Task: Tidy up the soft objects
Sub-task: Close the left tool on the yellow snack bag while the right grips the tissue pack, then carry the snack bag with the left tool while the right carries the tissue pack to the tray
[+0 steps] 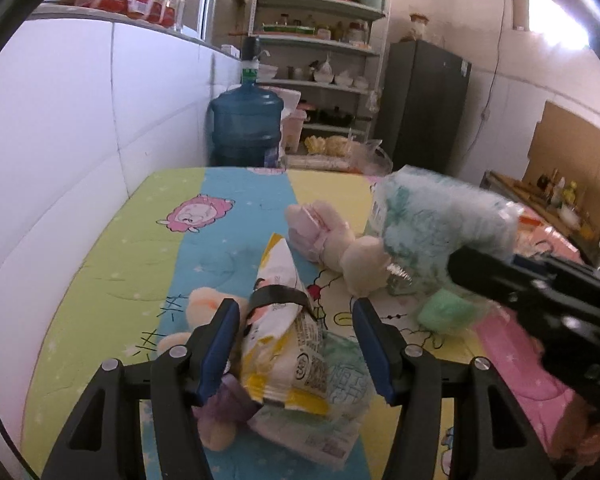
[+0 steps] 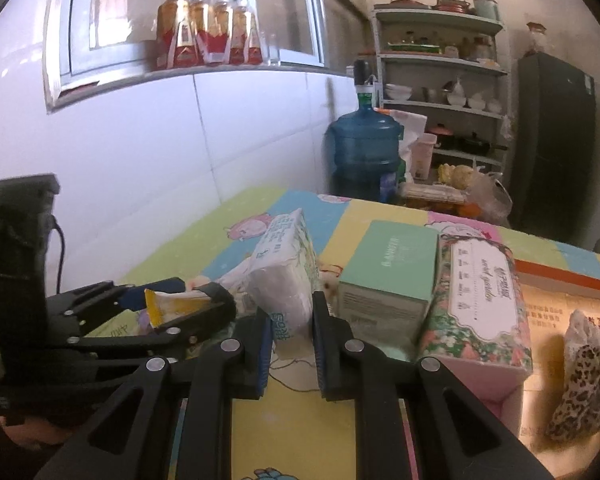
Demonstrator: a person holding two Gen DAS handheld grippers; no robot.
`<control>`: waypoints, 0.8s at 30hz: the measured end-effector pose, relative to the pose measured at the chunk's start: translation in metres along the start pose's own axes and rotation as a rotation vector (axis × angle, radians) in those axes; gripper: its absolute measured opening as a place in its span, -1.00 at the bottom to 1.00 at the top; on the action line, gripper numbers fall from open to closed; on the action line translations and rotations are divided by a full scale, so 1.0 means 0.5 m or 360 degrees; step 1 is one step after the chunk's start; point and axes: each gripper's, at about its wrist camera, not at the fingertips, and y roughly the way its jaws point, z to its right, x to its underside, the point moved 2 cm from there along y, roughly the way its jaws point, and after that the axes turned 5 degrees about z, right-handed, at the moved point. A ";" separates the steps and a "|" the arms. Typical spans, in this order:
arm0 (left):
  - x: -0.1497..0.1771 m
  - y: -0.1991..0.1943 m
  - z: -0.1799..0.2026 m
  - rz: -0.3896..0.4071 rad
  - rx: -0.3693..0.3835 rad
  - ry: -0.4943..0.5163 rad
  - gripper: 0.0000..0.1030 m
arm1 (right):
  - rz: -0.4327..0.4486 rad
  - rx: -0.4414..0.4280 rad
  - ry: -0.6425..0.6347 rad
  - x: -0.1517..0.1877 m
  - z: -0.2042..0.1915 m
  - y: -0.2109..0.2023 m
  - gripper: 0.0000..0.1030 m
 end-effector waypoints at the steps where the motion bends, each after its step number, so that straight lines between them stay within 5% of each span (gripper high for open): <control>1: 0.001 0.005 0.002 -0.0008 -0.0018 0.0007 0.07 | -0.0001 -0.0006 0.0009 0.001 0.004 -0.002 -0.65; 5: 0.001 0.005 0.002 0.0014 -0.0064 0.0015 -0.23 | 0.0000 -0.0024 0.0029 0.007 0.011 -0.007 -0.65; 24: -0.010 -0.077 0.004 0.0178 -0.0001 -0.0063 -0.26 | 0.0084 -0.0030 0.0051 -0.001 0.016 -0.056 -0.65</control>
